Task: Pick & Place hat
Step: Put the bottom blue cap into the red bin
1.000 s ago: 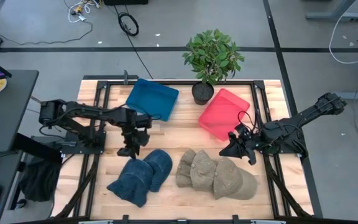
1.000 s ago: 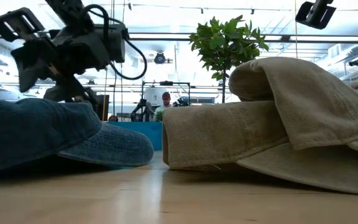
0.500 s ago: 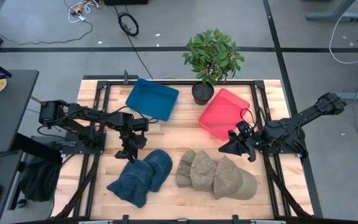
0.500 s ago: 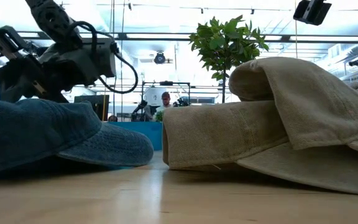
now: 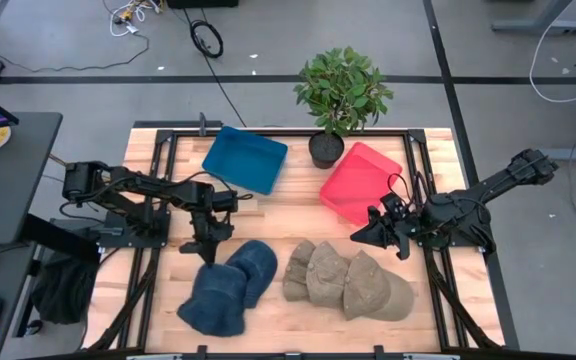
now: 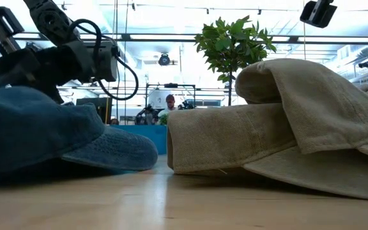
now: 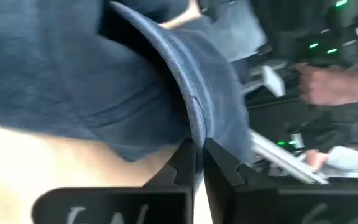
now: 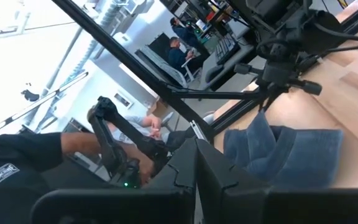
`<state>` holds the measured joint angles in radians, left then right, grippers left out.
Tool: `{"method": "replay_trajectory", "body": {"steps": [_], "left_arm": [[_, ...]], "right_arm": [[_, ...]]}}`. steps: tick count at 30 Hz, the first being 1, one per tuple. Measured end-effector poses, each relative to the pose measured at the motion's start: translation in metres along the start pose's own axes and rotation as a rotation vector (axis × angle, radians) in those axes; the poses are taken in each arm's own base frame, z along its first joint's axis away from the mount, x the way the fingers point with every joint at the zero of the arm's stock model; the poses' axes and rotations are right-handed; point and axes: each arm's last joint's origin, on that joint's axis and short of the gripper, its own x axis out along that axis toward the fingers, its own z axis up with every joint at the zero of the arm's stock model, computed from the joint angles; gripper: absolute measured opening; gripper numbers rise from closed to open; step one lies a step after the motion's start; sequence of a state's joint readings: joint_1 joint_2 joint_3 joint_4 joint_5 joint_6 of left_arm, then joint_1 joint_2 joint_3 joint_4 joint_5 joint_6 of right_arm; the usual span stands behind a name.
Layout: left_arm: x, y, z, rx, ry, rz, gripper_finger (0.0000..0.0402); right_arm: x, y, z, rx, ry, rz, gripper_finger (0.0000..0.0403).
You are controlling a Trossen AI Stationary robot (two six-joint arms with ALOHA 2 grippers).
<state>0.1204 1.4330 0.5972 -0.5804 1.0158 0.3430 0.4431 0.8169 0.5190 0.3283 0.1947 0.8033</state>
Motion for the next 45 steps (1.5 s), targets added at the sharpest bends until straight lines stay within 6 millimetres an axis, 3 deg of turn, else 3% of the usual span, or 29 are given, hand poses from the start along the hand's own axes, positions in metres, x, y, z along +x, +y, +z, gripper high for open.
{"method": "replay_trajectory", "body": {"steps": [9,14,22,28,34,41,45], "left_arm": [[-0.003,-0.009,0.002,-0.220,-0.043,-0.174,0.0010],[-0.015,-0.026,0.013,-0.190,-0.079,-0.221,0.0010],[-0.047,-0.069,0.053,-0.079,-0.178,-0.263,0.0010],[-0.073,-0.097,0.097,0.116,-0.291,-0.231,0.0010],[-0.095,-0.117,0.138,0.313,-0.453,-0.145,0.0010],[-0.113,-0.132,0.160,0.510,-0.682,0.141,0.0010],[-0.117,-0.133,0.165,0.580,-0.769,0.263,0.0010]], "right_arm": [[0.000,0.000,0.000,0.021,0.000,0.000,0.0010],[0.000,0.002,0.002,-0.010,-0.021,0.021,0.0010],[-0.001,0.008,0.010,0.016,-0.113,0.068,0.0010],[-0.001,0.007,0.025,0.052,-0.244,0.087,0.0014],[0.001,0.007,0.040,0.100,-0.309,0.111,0.0060],[0.012,0.022,0.053,-0.053,-0.332,0.110,0.0150],[0.012,0.026,0.057,-0.099,-0.351,0.109,0.0181]]}}
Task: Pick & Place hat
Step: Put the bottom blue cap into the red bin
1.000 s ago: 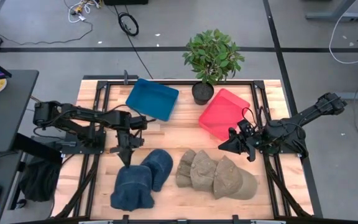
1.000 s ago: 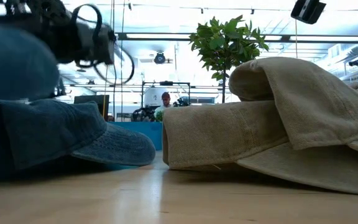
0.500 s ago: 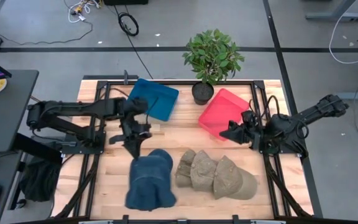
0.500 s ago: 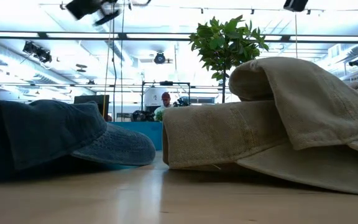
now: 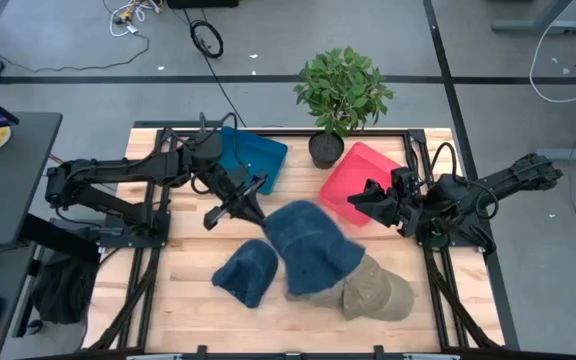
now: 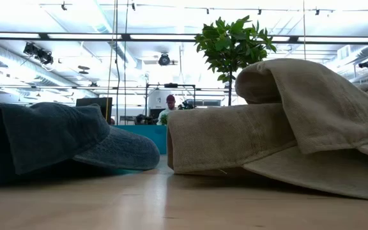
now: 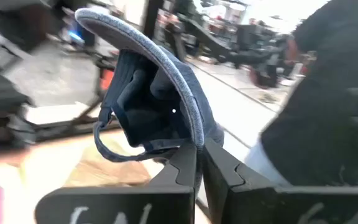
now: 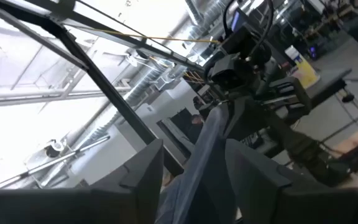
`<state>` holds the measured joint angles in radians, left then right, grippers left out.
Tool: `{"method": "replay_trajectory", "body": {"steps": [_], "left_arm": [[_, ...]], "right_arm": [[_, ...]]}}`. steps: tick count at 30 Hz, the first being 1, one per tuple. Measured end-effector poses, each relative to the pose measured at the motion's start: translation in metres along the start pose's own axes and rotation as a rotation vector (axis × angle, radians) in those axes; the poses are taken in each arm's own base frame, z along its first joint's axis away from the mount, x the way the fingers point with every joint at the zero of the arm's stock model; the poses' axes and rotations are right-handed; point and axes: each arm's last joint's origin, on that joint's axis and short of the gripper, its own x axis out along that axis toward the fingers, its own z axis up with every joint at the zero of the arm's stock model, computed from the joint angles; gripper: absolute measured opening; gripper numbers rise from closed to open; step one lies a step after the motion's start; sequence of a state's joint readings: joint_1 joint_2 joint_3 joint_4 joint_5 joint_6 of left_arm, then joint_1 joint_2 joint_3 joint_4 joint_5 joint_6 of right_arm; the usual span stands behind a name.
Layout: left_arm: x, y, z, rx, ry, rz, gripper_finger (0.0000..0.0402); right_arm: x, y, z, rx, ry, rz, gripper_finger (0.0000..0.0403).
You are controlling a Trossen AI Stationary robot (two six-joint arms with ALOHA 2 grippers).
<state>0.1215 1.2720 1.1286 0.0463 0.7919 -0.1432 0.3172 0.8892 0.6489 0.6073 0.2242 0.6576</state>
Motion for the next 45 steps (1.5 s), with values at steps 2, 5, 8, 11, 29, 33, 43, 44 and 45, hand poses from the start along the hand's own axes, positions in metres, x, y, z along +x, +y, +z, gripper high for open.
{"method": "replay_trajectory", "body": {"steps": [2,5,8,11,29,33,43,44,45], "left_arm": [[0.000,0.001,0.001,0.028,-0.017,0.055,0.0010],[0.000,0.003,0.002,0.034,-0.031,0.127,0.0010],[-0.002,0.003,0.007,0.028,-0.073,0.209,0.0010],[-0.005,-0.002,0.012,0.054,-0.109,0.235,0.0010],[-0.050,-0.053,0.050,0.242,-0.350,0.399,0.0010],[-0.058,-0.061,0.055,0.273,-0.376,0.412,0.0010],[-0.056,-0.058,0.054,0.268,-0.374,0.427,0.0010],[-0.055,-0.057,0.053,0.263,-0.366,0.429,0.0010],[-0.055,-0.057,0.052,0.260,-0.359,0.431,0.0010]], "right_arm": [[-0.001,0.001,0.002,-0.010,-0.007,0.002,0.0189],[-0.003,0.003,0.005,0.004,-0.021,0.014,0.0191],[-0.006,0.005,0.008,0.042,-0.032,0.025,0.0188],[-0.010,0.008,0.014,0.030,-0.051,0.042,0.0180],[-0.016,0.005,0.020,-0.102,-0.116,-0.084,0.0159],[-0.016,0.007,0.022,-0.112,-0.146,-0.073,0.0159],[-0.009,0.005,0.018,-0.076,-0.124,-0.008,0.0174],[-0.006,0.002,0.016,-0.067,-0.114,-0.016,0.0183],[-0.003,0.000,0.013,-0.054,-0.105,-0.027,0.0193]]}}
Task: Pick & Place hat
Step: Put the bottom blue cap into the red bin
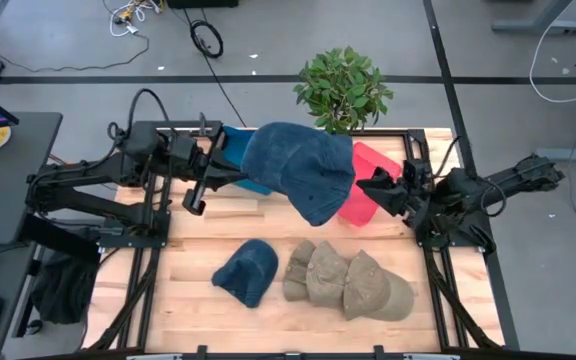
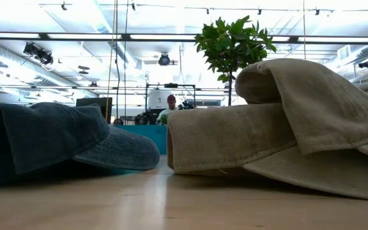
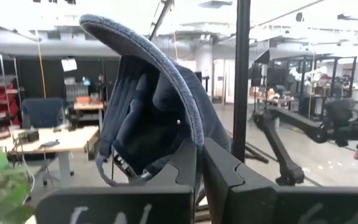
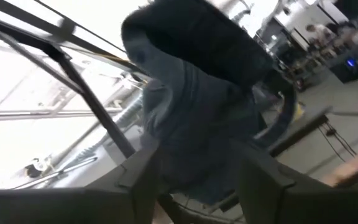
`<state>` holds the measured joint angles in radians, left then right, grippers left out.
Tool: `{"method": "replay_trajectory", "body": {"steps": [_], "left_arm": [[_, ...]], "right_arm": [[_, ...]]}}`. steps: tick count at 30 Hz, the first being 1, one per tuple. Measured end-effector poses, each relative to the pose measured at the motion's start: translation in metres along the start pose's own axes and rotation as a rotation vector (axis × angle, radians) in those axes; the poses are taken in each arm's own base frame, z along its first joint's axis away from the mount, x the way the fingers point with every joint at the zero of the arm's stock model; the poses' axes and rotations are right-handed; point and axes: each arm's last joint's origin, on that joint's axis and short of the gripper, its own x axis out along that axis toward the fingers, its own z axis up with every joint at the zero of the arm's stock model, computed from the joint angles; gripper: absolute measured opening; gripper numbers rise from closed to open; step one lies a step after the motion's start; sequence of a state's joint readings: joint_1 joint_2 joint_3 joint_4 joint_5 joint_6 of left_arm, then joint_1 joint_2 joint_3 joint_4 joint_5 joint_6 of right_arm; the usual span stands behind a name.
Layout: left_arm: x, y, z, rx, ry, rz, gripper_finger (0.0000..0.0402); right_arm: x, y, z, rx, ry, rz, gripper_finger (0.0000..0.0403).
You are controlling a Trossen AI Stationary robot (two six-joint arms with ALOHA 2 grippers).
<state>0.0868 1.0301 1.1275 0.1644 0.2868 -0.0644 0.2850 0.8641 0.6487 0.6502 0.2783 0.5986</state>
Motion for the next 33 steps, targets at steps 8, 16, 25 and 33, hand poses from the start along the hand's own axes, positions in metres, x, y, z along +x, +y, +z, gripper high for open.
{"method": "replay_trajectory", "body": {"steps": [8,16,25,33], "left_arm": [[0.005,0.002,-0.004,0.001,0.007,0.010,0.0010],[0.006,0.003,-0.006,0.000,0.015,0.016,0.0010],[0.009,0.004,-0.010,-0.005,0.032,0.041,0.0010],[0.016,0.007,-0.019,-0.019,0.070,0.044,0.0014]], "right_arm": [[0.018,-0.011,-0.010,0.043,-0.049,0.036,0.0288],[0.024,-0.012,-0.011,0.056,-0.075,0.125,0.0322],[0.046,0.000,-0.002,-0.012,-0.020,0.115,0.0301],[0.064,0.007,0.011,-0.120,-0.037,0.061,0.0265]]}}
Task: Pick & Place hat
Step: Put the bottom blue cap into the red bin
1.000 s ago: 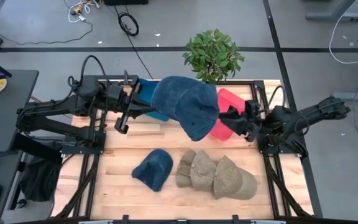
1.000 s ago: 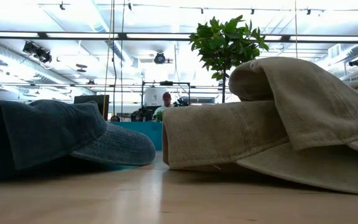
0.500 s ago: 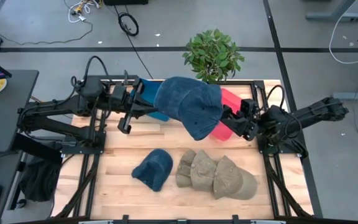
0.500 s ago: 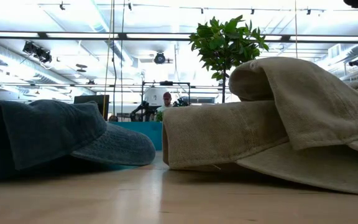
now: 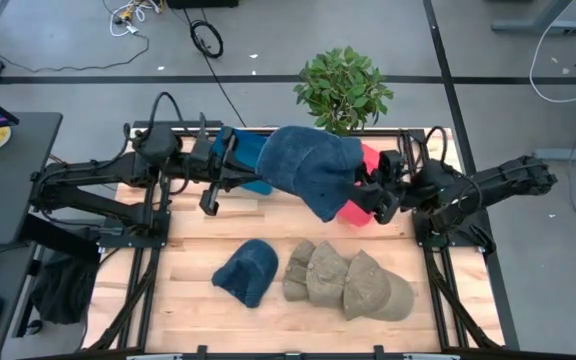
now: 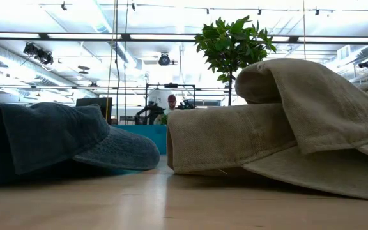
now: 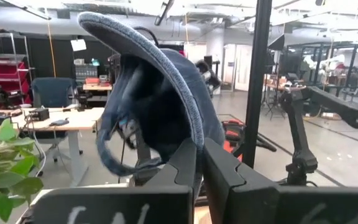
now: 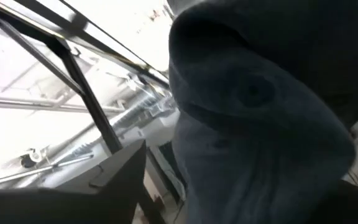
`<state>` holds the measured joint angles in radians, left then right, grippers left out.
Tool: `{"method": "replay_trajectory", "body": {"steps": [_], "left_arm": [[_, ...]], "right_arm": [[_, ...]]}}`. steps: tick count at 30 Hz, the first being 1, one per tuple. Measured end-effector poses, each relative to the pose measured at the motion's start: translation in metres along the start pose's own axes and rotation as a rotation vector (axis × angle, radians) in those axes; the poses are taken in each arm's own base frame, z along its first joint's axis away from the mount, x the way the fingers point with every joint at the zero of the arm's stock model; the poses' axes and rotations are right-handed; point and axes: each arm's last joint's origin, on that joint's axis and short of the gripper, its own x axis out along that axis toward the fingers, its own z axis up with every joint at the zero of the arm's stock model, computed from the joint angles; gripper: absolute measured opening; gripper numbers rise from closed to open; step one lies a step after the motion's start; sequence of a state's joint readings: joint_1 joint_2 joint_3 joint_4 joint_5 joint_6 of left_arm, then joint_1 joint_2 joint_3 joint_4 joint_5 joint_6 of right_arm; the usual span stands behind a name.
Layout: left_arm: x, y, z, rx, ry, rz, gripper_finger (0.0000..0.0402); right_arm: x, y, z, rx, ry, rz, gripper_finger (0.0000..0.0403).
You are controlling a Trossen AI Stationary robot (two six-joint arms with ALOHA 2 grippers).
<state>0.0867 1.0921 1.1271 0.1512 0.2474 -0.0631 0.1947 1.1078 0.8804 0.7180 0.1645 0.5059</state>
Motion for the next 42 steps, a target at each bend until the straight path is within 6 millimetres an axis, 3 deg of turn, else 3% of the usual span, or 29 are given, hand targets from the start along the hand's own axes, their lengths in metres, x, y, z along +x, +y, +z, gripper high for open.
{"method": "replay_trajectory", "body": {"steps": [4,15,21,31,37,42], "left_arm": [[0.001,0.000,-0.002,0.002,0.012,0.000,0.0009],[0.001,0.003,-0.002,0.035,0.013,0.075,0.0014],[0.001,0.003,-0.003,0.048,0.018,0.076,0.0030],[0.002,0.002,-0.003,0.120,0.025,0.078,0.0161],[-0.002,0.002,-0.009,0.099,0.101,0.104,0.0235],[-0.003,0.002,-0.015,-0.005,0.166,0.111,0.0255]], "right_arm": [[-0.001,0.005,0.007,-0.013,-0.009,0.039,0.0214],[-0.002,0.007,0.004,0.026,0.076,0.147,0.0015],[-0.002,0.008,0.004,0.040,0.079,0.155,0.0010],[-0.007,0.011,0.011,0.036,0.081,0.160,0.0005],[-0.024,0.014,0.022,0.073,0.178,0.121,0.0004],[-0.046,0.016,0.031,0.141,0.306,0.078,0.0003]]}}
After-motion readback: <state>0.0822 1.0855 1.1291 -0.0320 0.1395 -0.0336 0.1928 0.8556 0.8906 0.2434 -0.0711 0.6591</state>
